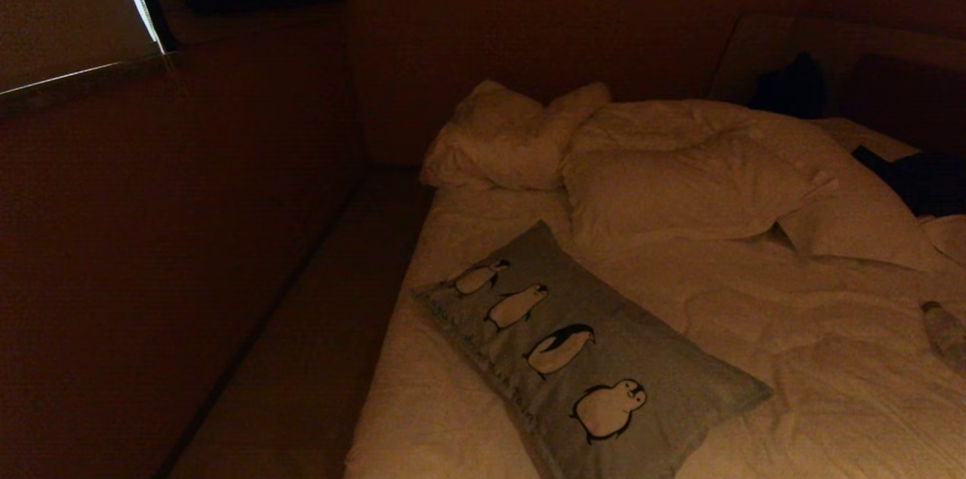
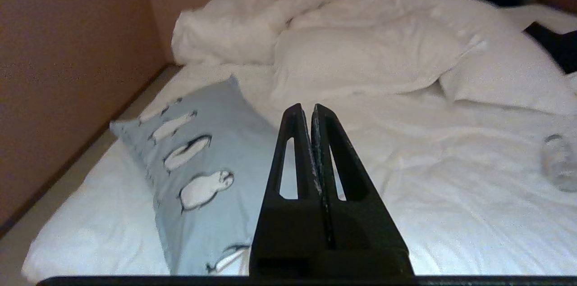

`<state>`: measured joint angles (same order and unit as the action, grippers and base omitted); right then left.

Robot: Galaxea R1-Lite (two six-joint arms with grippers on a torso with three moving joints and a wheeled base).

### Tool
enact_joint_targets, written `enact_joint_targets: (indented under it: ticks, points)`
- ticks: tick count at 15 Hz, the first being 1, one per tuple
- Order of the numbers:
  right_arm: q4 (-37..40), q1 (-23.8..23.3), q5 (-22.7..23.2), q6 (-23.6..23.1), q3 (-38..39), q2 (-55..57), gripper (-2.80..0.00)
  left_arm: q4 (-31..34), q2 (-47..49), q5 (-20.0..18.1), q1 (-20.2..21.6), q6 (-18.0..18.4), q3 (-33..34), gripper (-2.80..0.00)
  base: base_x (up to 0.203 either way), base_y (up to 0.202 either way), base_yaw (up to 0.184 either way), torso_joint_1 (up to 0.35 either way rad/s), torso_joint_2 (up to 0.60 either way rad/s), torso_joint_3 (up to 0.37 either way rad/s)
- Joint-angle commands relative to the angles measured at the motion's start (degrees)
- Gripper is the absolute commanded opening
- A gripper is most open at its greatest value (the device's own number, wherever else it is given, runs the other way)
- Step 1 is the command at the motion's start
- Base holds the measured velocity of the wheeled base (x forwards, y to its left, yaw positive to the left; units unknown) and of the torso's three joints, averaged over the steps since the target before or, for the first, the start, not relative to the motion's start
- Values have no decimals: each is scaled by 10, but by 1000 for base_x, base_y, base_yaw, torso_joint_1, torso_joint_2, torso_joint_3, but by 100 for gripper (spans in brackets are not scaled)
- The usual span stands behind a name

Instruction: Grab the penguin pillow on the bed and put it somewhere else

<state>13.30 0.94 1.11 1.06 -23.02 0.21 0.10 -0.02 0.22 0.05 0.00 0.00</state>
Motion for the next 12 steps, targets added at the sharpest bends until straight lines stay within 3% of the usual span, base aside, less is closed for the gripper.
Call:
enact_joint_targets:
  ticks: [1,9,12]
  points:
    - [1,0,2,0,14,0,-280,0,-1,0,0,0,0,-280,0,0,0,0,0,0]
    - [-3,0,0,0,67,0,-280,0,0,0,0,0,0,-280,0,0,0,0,0,0]
    - [-47,0,1,-1,101,0,-280,0,0,0,0,0,0,-280,0,0,0,0,0,0]
